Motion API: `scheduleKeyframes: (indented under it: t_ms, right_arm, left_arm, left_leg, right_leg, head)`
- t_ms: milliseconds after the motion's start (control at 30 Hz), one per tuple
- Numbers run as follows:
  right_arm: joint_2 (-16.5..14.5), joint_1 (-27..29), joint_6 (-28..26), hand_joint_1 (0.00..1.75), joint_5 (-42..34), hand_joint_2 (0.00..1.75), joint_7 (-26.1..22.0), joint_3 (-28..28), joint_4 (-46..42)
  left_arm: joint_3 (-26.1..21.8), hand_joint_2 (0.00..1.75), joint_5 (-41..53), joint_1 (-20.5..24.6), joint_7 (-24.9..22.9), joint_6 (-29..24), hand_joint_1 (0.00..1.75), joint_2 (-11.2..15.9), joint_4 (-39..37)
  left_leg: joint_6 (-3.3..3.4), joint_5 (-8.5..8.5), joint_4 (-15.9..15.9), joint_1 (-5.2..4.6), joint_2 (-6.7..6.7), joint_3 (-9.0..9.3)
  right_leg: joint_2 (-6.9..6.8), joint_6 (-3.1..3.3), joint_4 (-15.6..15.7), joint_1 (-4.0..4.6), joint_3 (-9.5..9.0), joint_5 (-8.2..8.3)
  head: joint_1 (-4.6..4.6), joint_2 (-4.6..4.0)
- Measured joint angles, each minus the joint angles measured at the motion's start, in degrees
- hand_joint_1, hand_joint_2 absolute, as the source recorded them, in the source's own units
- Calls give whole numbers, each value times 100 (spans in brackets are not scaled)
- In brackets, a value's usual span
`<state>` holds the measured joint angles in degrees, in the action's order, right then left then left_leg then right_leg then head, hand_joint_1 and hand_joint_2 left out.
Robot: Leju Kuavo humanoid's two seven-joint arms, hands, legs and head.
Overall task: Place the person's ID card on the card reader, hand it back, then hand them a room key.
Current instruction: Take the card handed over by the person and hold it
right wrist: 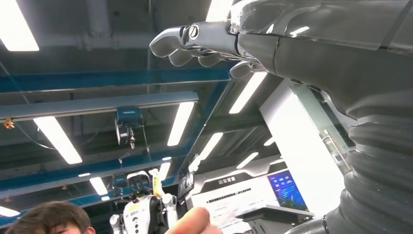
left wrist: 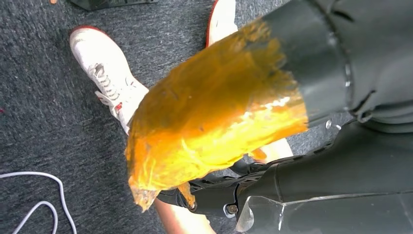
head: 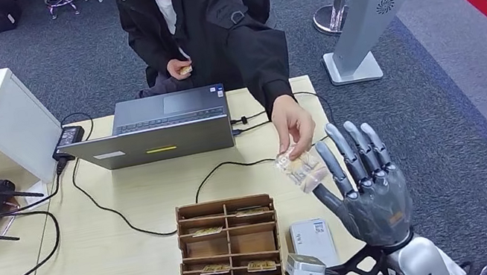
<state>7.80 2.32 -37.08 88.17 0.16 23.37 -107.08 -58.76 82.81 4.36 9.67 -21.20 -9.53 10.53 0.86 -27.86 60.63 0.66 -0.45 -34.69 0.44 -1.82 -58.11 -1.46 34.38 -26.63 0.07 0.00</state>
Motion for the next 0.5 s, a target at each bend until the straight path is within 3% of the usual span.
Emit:
scheduleKeyframes:
  t_ms: [167,200,300,333,433,500]
  right_arm:
    - [0,-32,-1,0,5,175,69,0,102]
    - [0,-32,-1,21,4,175,85,0,117]
    - [0,-32,-1,133,2,175,123,0,158]
    - [0,-32,-1,155,1,175,129,0,170]
    - [0,-32,-1,175,-3,175,143,0,196]
    - [0,-33,-1,175,-7,175,148,1,210]
  left_arm:
    - [21,0,1,3,-13,4,0,-4,0]
    - [22,0,1,3,-14,4,0,-4,0]
    - [22,0,1,3,-20,4,0,-4,0]
    - [22,0,1,3,-22,4,0,-4,0]
    - [22,0,1,3,-23,4,0,-4,0]
    - [22,0,1,3,-23,4,0,-4,0]
  left_leg:
    - [0,0,0,0,0,0]
    - [0,0,0,0,0,0]
    - [0,0,0,0,0,0]
    - [0,0,0,0,0,0]
    - [0,0,0,0,0,0]
    - [0,0,0,0,0,0]
  right_leg:
    - [0,0,0,0,0,0]
    - [0,0,0,0,0,0]
    - [0,0,0,0,1,0]
    - [0,0,0,0,1,0]
    - [0,0,0,0,0,0]
    - [0,0,0,0,0,0]
  head:
    - [-1,0]
    - [-1,0]
    - [-1,0]
    - [-1,0]
    - [0,0]
    - [-1,0]
